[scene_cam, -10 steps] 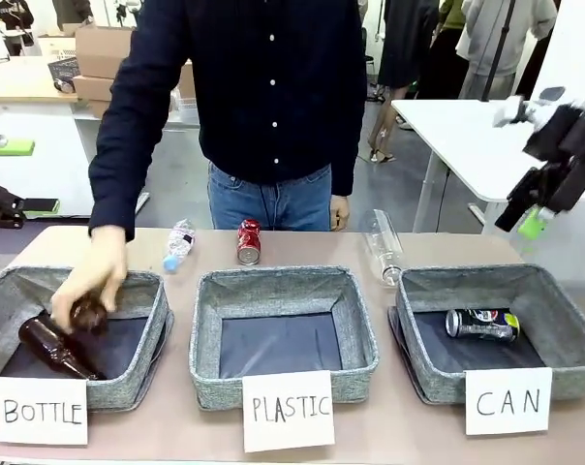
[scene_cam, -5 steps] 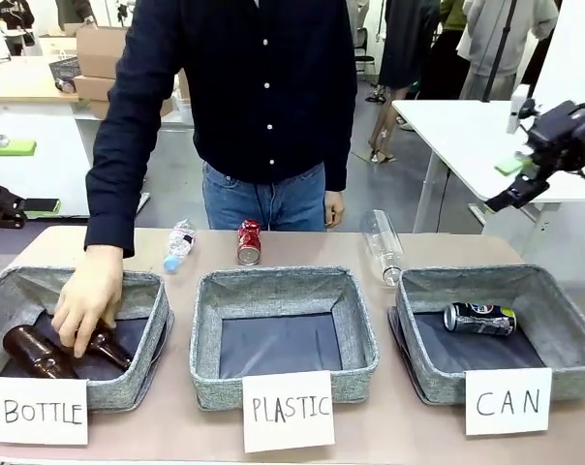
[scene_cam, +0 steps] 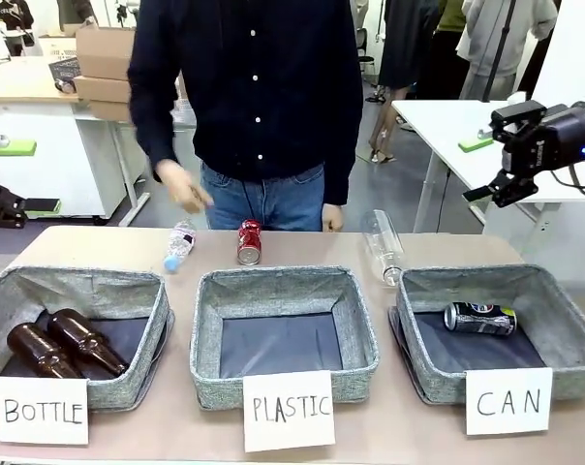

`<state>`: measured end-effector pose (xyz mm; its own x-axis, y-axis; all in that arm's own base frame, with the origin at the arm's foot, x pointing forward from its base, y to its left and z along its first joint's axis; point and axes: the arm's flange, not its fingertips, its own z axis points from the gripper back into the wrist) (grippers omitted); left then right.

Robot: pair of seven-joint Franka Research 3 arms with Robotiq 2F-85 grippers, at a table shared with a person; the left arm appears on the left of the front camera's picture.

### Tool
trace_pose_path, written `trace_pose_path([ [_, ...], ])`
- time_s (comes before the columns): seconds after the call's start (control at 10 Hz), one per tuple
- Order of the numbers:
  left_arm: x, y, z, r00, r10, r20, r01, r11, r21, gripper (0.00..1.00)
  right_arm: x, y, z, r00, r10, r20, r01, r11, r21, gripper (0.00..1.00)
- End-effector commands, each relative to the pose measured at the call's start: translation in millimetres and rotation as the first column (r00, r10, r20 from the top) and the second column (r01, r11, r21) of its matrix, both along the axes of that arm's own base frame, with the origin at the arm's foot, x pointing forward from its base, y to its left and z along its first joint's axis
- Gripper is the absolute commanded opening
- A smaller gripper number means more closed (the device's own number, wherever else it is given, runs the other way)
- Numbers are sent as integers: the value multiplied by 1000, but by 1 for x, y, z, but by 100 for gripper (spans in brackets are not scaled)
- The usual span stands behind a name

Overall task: Sort the can waste into the basket.
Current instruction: Pick up the can waste from the table and place it in the right Fabric basket.

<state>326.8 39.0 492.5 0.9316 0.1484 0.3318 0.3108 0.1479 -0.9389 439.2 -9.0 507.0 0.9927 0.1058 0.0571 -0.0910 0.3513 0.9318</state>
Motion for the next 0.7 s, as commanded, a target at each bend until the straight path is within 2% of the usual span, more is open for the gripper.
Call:
trace_pose_path([
  [0.0,0,-2,1,1000,-3,23,3,1000,-19,100,8,-11,0,997,64,33,-63,998,-14,100],
  [0.6,0,-2,1,1000,-3,23,3,1000,-19,100,8,-11,0,997,64,33,-63,998,-14,100],
])
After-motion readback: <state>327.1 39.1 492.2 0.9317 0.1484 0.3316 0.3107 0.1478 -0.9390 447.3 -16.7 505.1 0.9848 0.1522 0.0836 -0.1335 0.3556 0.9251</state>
